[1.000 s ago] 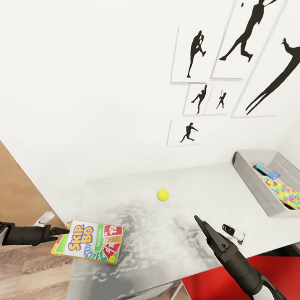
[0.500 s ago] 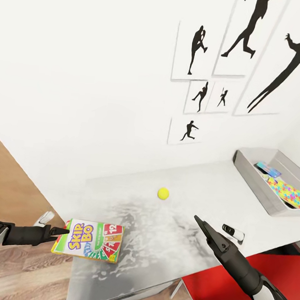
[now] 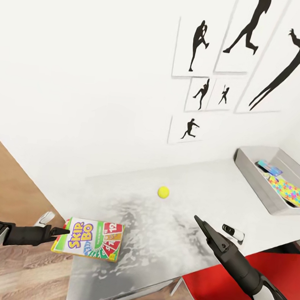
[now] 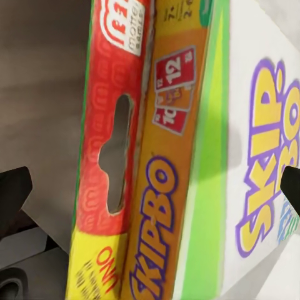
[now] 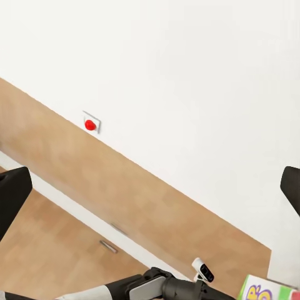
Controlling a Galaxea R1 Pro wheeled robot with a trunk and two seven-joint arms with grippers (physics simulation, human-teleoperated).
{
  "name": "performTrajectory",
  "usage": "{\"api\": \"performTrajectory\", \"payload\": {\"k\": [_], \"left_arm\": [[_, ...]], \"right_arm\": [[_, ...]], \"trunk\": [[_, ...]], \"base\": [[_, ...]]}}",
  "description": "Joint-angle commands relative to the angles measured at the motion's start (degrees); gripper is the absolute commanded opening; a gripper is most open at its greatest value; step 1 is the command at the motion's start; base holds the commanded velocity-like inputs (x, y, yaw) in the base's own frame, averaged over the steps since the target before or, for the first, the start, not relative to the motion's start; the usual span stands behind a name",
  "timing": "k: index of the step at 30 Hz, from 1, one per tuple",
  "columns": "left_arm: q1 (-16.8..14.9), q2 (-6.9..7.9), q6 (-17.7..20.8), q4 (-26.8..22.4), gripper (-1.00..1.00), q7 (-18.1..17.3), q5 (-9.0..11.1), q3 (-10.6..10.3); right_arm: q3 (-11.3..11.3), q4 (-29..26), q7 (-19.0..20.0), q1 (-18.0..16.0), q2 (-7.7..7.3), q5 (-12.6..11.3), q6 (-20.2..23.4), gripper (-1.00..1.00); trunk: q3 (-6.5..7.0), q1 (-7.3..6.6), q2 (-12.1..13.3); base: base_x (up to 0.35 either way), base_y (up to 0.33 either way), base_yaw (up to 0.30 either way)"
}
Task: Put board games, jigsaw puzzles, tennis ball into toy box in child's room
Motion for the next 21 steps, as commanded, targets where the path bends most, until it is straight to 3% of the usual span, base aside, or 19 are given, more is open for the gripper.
{"api": "performTrajectory", "payload": {"k": [1, 21], "left_arm": [[0.0, -0.01, 0.4, 0.0, 1.00, -0.1, 0.2, 0.0], [0.0, -0.18, 0.4, 0.0, 1.00, -0.3, 0.2, -0.3]], "right_arm": [[0.0, 0.0, 0.0, 0.0, -0.02, -0.4, 0.5, 1.00], [0.0, 0.0, 0.1, 0.0, -0.02, -0.4, 0.4, 1.00]], "trunk": [[-0.15, 0.03, -0.1], [-1.23, 0.03, -0.1]], "base": [[0.000, 0.000, 0.000], [0.000, 0.000, 0.000]]}}
